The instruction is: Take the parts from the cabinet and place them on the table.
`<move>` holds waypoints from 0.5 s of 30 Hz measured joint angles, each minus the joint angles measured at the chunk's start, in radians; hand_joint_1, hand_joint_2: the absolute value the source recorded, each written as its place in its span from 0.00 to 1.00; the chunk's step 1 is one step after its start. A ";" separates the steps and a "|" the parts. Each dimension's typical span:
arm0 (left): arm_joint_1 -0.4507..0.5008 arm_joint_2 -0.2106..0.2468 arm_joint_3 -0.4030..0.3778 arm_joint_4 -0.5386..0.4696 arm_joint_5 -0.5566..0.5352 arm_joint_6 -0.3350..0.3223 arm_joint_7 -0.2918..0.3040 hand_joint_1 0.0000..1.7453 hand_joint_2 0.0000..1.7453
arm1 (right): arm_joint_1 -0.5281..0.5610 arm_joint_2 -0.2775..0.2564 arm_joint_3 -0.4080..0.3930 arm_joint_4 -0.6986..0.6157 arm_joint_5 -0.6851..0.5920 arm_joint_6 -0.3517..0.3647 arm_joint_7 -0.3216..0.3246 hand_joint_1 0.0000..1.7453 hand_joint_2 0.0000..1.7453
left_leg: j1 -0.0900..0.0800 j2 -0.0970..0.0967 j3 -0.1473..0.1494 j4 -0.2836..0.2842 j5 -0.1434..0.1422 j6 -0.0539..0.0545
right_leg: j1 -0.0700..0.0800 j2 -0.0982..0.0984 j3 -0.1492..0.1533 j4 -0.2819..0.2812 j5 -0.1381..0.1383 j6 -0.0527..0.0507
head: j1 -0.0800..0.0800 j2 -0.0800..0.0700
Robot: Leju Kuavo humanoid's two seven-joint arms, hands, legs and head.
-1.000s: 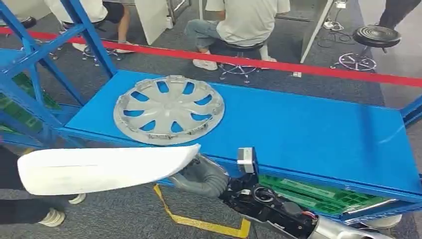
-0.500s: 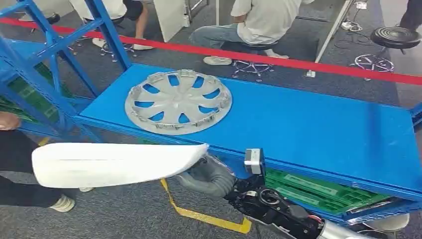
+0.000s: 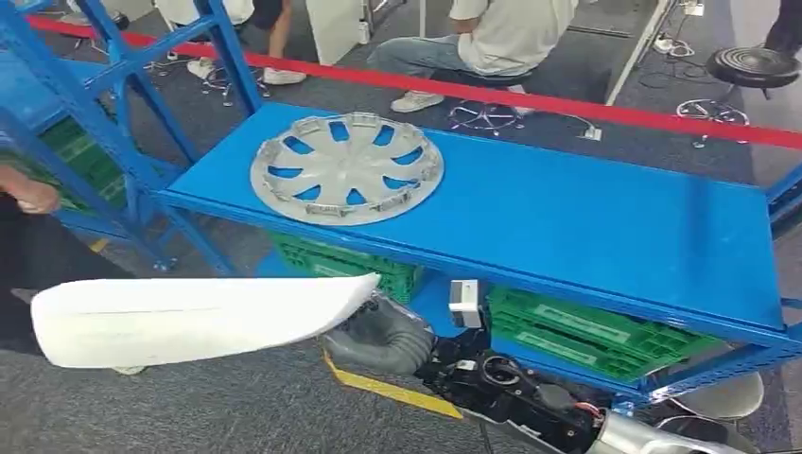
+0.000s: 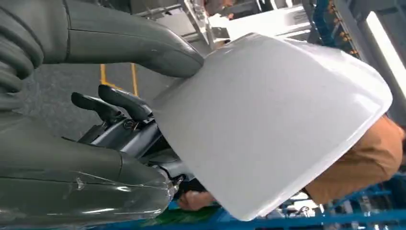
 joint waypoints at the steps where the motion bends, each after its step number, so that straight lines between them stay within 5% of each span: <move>1: 0.000 0.000 0.000 0.000 0.000 0.000 0.000 0.00 1.00 | 0.001 0.000 0.000 0.000 0.000 0.000 0.000 1.00 1.00 | 0.003 0.001 -0.010 -0.001 0.005 0.005 | -0.007 0.016 -0.009 0.017 -0.029 0.005 | -0.005 0.000; 2: 0.002 0.000 0.000 0.000 0.001 0.000 0.000 0.00 1.00 | 0.001 0.000 0.000 0.000 0.000 0.000 0.000 1.00 1.00 | 0.003 0.000 -0.021 0.000 0.012 0.016 | -0.007 0.028 -0.029 0.064 -0.085 0.006 | 0.001 0.000; 4: 0.003 0.001 0.000 0.000 0.000 0.000 -0.004 0.00 1.00 | 0.004 0.000 -0.001 0.000 0.000 0.000 0.000 1.00 1.00 | 0.001 -0.003 -0.044 0.000 0.031 0.021 | -0.007 0.036 -0.078 0.230 -0.202 0.010 | 0.013 0.000; 5: 0.003 0.002 0.000 0.000 0.000 0.000 -0.006 0.00 1.00 | 0.005 0.000 0.000 0.000 -0.001 0.000 0.000 1.00 1.00 | 0.000 -0.006 -0.057 0.002 0.040 0.020 | -0.007 0.037 -0.096 0.305 -0.227 0.012 | 0.016 0.000; 7: 0.006 0.002 0.000 0.000 0.000 0.000 -0.008 0.00 1.00 | 0.008 0.000 0.000 0.000 -0.001 0.000 0.000 1.00 1.00 | 0.000 -0.012 -0.078 0.005 0.055 0.017 | -0.007 0.037 -0.076 0.333 -0.192 0.013 | 0.020 0.000; 8: 0.007 0.002 0.000 0.000 0.000 0.000 -0.008 0.00 1.00 | 0.009 0.000 0.000 0.000 -0.001 0.000 0.000 1.00 1.00 | 0.000 -0.018 -0.087 0.009 0.060 0.014 | -0.007 0.038 -0.030 0.274 -0.154 0.012 | 0.024 0.000; 10: 0.008 0.000 0.000 0.000 0.001 0.000 -0.008 0.00 1.00 | 0.008 0.000 0.000 0.000 -0.002 0.000 0.000 1.00 1.00 | 0.001 -0.024 -0.095 0.021 0.064 0.008 | -0.008 0.049 0.113 0.059 -0.106 0.006 | 0.033 0.000; 11: 0.008 0.000 0.000 0.000 0.001 0.001 -0.009 0.00 1.00 | 0.007 0.000 0.000 0.000 -0.002 0.000 0.000 1.00 1.00 | -0.003 -0.026 -0.103 0.024 0.066 0.003 | -0.007 0.065 0.153 -0.001 -0.133 0.001 | 0.037 0.000; 14: 0.006 0.001 0.000 0.000 0.003 0.003 -0.009 0.00 1.00 | 0.008 0.000 0.000 -0.002 -0.003 0.000 -0.001 1.00 1.00 | -0.002 -0.035 -0.110 0.028 0.082 -0.017 | -0.001 0.062 0.142 -0.011 -0.131 -0.006 | 0.034 0.000; 15: 0.007 0.002 0.000 0.000 0.003 0.003 -0.009 0.00 1.00 | 0.008 0.000 0.000 -0.002 -0.003 0.000 0.000 1.00 1.00 | -0.003 -0.038 -0.112 0.028 0.086 -0.024 | -0.007 0.058 0.139 -0.016 -0.125 -0.016 | 0.029 0.000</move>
